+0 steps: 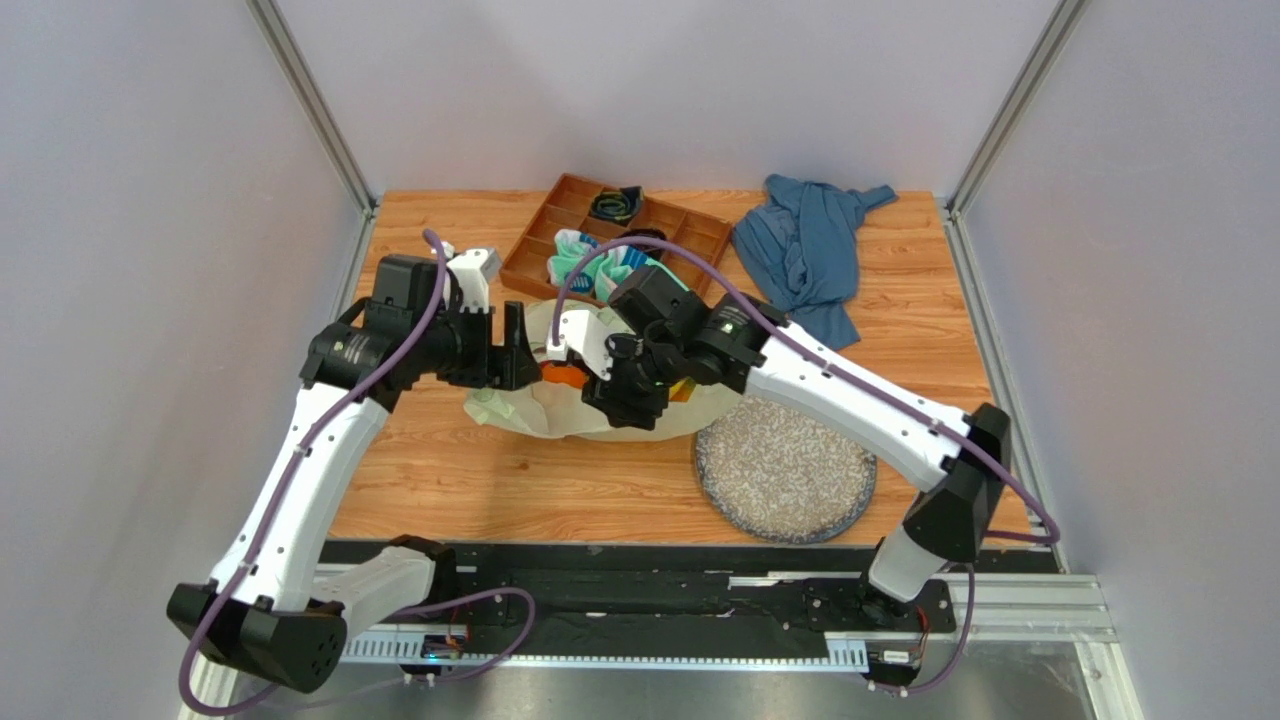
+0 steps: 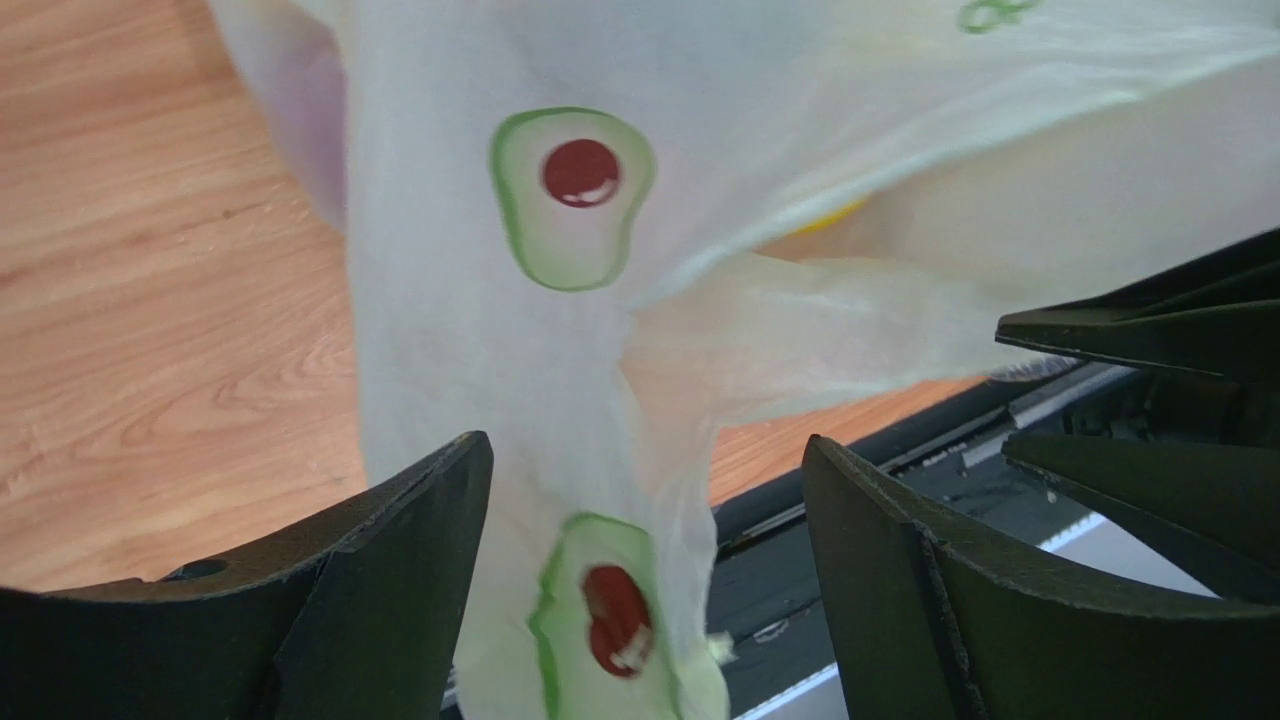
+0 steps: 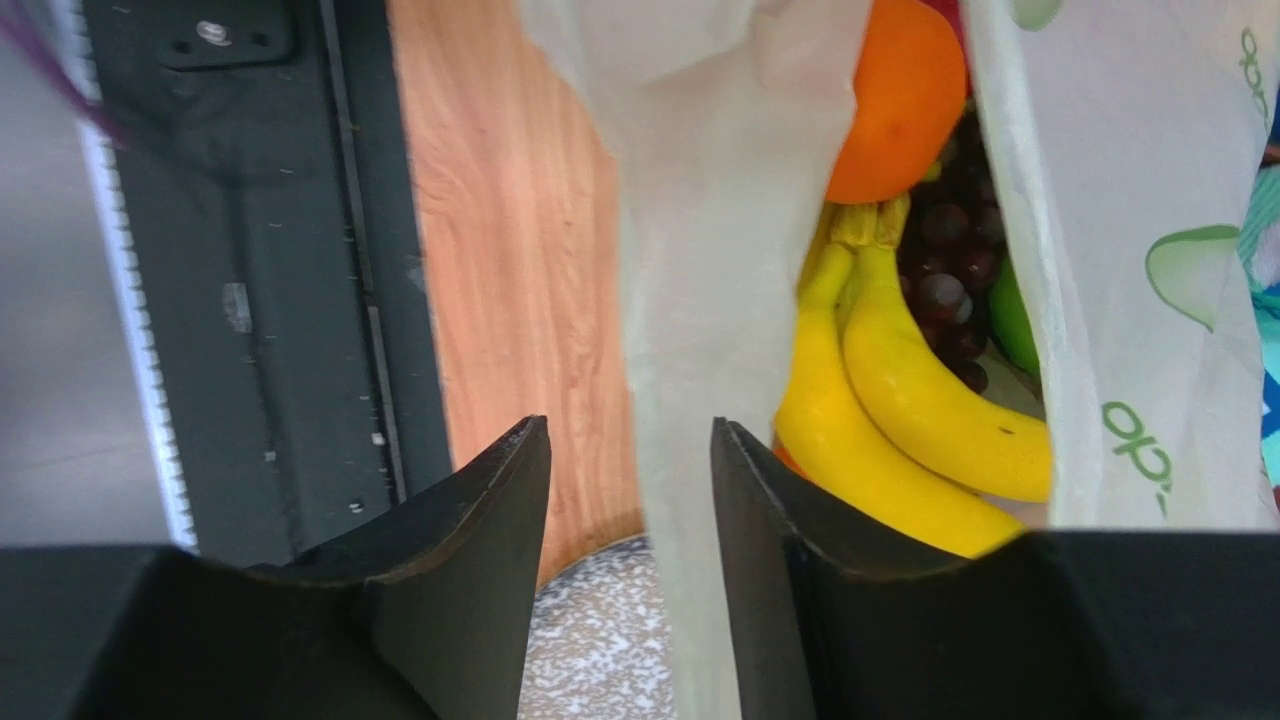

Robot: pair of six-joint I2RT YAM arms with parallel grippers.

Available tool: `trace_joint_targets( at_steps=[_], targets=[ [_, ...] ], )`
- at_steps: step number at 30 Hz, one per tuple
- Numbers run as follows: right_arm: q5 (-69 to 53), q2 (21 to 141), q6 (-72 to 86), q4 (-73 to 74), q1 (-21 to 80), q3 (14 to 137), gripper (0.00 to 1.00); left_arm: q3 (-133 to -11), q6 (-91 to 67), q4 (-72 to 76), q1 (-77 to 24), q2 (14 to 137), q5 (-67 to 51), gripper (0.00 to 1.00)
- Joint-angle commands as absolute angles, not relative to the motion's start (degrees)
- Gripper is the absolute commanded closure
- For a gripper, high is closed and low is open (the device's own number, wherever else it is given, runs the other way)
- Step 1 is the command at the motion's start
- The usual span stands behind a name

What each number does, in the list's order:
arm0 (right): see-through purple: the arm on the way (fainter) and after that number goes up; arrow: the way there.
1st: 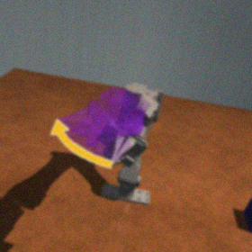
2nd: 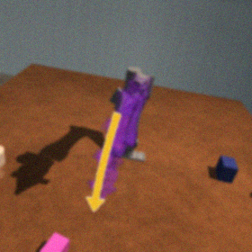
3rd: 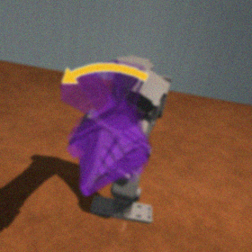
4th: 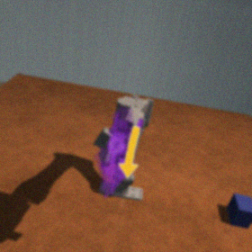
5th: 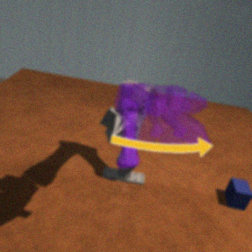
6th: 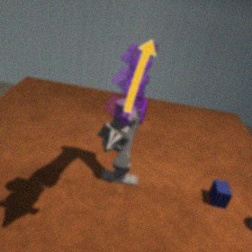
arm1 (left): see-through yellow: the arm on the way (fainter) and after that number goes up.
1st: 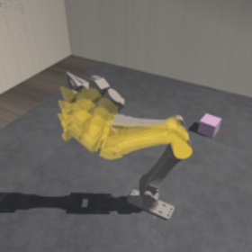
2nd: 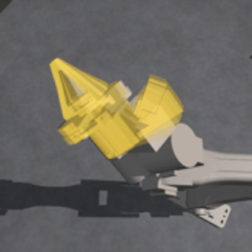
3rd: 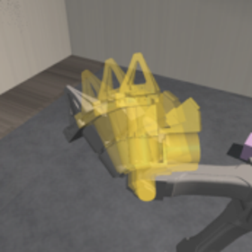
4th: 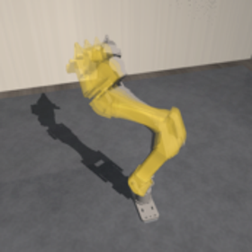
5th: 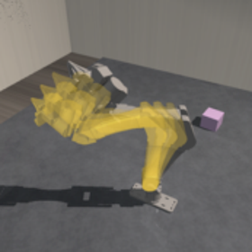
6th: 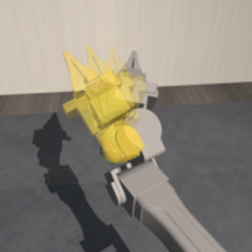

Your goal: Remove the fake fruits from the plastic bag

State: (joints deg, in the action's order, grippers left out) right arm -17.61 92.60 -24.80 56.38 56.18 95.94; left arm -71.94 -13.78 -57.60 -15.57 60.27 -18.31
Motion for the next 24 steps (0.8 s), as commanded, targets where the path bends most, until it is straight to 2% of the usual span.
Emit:
trace_joint_targets(
  at_steps=[1,3,5,6,8,9,13,16,18,19,22,24],
  targets=[
    [-9.42,97.28,-26.02,51.77,54.32,96.95,0.55,-71.81,-16.97,-58.71,-14.15,61.87,-11.52,0.15],
    [-9.06,98.43,-25.49,50.98,52.57,95.63,0.56,-71.11,-16.53,-59.24,-13.80,61.96,-12.56,0.17],
    [-6.69,98.96,-25.66,50.28,52.21,91.95,0.58,-69.09,-15.82,-58.63,-13.80,61.96,-14.40,0.30],
    [-5.98,98.79,-25.84,49.58,52.21,90.63,0.59,-68.30,-15.73,-58.10,-13.62,61.96,-16.50,0.57],
    [-7.98,97.30,-24.79,49.83,52.21,85.81,0.60,-66.19,-16.17,-56.17,-13.36,61.79,-18.19,0.89],
    [-13.65,96.60,-24.70,50.62,52.29,84.04,0.59,-65.83,-16.35,-55.81,-13.10,61.70,-18.54,1.00],
    [-25.11,92.38,-24.87,54.31,53.09,75.25,0.61,-64.43,-16.43,-53.80,-11.78,61.09,-20.21,1.00],
    [-34.53,90.53,-25.84,57.21,53.87,70.76,0.58,-63.55,-16.70,-52.65,-11.16,59.94,-21.88,1.00],
    [-36.73,89.83,-28.10,58.79,55.37,70.84,0.52,-63.72,-16.09,-52.12,-10.99,58.80,-23.11,1.00],
    [-36.74,89.56,-29.43,59.58,56.15,71.45,0.43,-64.07,-16.08,-52.03,-10.99,58.62,-23.20,1.00],
    [-33.76,89.30,-35.84,65.37,58.71,76.54,0.31,-65.91,-15.21,-51.33,-10.90,58.10,-25.92,1.00],
    [-28.95,89.47,-38.13,69.42,58.71,82.40,0.27,-67.58,-14.77,-52.03,-10.90,58.80,-27.86,1.00]
  ],
)
